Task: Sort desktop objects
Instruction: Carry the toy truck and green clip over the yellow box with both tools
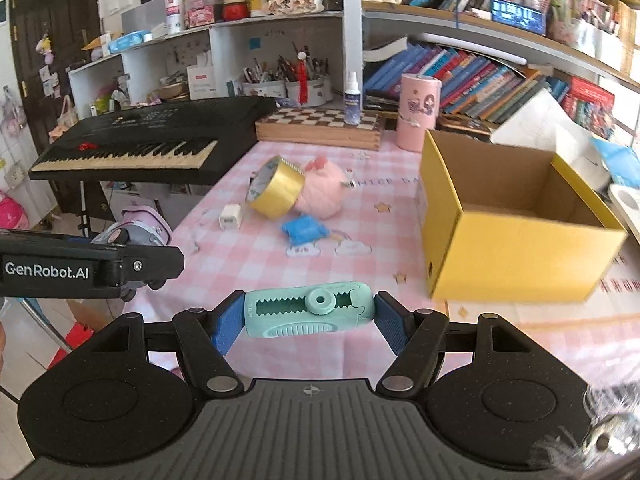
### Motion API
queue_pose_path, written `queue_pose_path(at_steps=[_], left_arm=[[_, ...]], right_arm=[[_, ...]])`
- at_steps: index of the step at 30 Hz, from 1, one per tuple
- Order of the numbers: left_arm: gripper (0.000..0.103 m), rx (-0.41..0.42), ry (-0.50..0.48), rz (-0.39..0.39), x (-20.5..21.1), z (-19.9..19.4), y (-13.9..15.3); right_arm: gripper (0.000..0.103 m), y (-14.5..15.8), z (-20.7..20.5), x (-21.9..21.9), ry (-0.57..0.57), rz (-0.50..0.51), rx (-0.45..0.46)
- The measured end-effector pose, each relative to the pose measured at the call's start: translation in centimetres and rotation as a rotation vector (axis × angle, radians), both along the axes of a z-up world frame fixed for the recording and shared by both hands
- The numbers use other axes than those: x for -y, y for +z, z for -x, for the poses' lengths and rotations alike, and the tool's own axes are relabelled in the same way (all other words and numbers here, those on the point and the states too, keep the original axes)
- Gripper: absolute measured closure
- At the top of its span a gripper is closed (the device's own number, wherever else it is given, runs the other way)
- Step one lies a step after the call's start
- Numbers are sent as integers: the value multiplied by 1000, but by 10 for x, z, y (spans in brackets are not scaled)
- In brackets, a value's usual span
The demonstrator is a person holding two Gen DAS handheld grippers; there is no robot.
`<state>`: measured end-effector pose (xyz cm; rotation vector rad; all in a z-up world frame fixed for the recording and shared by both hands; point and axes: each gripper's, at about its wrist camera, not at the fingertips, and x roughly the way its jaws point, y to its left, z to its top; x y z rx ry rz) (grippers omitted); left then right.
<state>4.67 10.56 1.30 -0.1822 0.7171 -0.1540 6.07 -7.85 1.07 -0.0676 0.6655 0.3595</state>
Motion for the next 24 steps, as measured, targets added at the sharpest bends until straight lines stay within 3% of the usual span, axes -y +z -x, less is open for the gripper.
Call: queue_pose_path(at_steps=[9, 24], left_arm=[[42, -42, -43, 56, 10, 25, -16], [42, -58, -214, 5, 52, 30, -18]], right_arm=[[36, -16, 47, 19, -95, 28, -51], [36, -26, 79, 59, -290, 23, -81]])
